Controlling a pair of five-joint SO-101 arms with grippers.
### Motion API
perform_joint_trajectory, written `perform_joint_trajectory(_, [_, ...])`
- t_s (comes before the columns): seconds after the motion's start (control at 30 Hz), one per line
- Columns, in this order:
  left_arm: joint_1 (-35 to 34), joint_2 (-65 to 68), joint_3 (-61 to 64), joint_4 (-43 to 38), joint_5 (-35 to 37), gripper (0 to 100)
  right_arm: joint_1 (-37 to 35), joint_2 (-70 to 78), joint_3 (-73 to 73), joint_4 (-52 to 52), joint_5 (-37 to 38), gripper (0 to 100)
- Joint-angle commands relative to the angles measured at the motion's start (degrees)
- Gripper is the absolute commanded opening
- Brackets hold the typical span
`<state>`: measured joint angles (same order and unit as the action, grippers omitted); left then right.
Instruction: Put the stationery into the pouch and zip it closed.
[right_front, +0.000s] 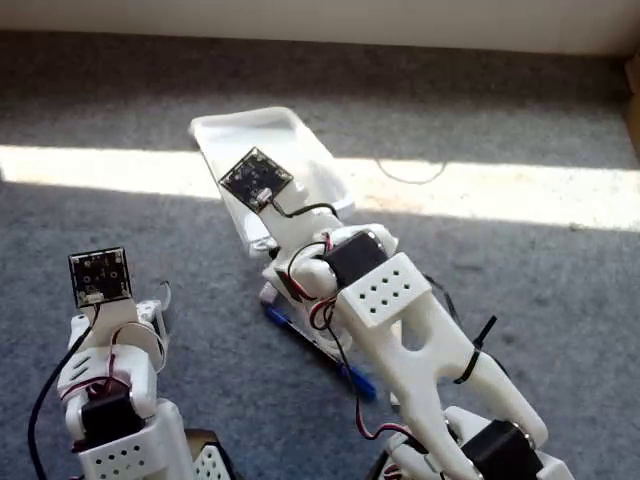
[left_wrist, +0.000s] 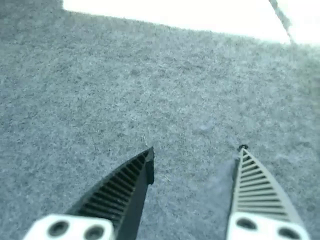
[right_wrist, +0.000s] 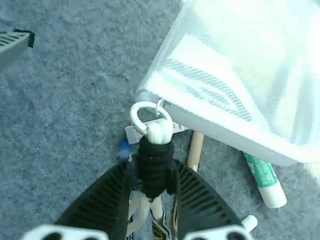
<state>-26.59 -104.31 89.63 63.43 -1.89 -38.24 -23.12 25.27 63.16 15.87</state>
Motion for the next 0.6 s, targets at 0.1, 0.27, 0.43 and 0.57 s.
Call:
perform_joint_trajectory(0.1, [7.4, -0.7, -10.9, -2.6, 6.9, 26, 0.4, -5.0, -3.1, -4.8, -4.9, 0.4])
perform_joint_trajectory(0.27, [16.1, -0.7, -17.2, -2.6, 8.4, 25, 0.4, -5.1, -3.4, -5.9, -5.8, 0.4])
perform_joint_trajectory(0.43, [24.0, -0.7, -17.7, -3.0, 8.5, 25, 0.3, -8.2, -3.1, -5.8, -5.8, 0.4])
perform_joint_trajectory(0.57, [25.2, -0.7, -16.6, -3.0, 12.7, 25, 0.3, -14.0, -3.1, -5.8, -5.8, 0.4])
